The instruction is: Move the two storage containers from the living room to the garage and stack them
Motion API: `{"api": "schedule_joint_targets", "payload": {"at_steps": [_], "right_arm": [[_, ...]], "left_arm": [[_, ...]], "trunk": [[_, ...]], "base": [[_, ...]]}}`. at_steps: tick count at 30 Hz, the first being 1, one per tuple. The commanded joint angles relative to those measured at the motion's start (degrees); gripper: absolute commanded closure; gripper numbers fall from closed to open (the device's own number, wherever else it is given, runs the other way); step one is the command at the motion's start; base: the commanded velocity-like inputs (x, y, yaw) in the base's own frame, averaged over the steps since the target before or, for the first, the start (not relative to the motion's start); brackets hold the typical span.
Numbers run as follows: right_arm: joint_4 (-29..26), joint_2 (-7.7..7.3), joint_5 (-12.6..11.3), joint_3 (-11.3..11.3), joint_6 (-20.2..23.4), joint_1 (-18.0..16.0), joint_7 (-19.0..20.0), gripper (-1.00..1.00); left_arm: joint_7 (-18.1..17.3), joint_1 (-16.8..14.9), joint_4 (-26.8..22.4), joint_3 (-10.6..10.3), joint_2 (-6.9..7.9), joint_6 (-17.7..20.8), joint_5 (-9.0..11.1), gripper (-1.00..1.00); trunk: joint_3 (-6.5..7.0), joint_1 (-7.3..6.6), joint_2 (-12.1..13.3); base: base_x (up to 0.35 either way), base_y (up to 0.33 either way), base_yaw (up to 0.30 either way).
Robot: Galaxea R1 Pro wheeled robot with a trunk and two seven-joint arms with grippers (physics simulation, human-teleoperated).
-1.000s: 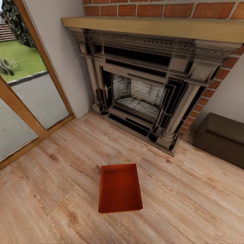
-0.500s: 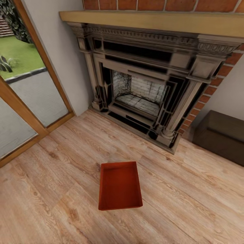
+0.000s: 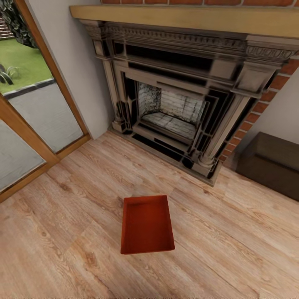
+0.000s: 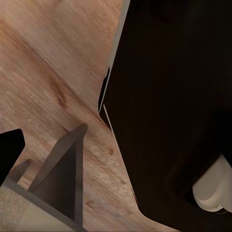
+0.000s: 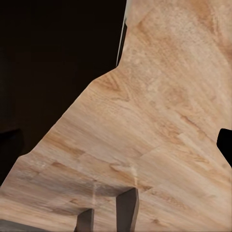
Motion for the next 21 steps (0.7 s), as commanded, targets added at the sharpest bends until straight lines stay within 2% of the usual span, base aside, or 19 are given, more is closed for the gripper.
{"api": "schedule_joint_targets", "payload": {"at_steps": [1, 21], "right_arm": [[0.11, 0.03, -0.33, 0.45, -0.24, -0.03, -0.04, -1.00], [0.10, 0.11, -0.33, 0.45, -0.24, -0.03, 0.01, -1.00]], "left_arm": [[0.05, -0.02, 0.04, 0.26, -0.01, -0.18, 0.07, -1.00], [0.05, -0.02, 0.04, 0.26, -0.01, -0.18, 0.07, -1.00]], "trunk": [[-0.13, 0.00, -0.03], [-1.99, 0.00, -0.03]], "base": [[0.000, 0.000, 0.000], [0.000, 0.000, 0.000]]}}
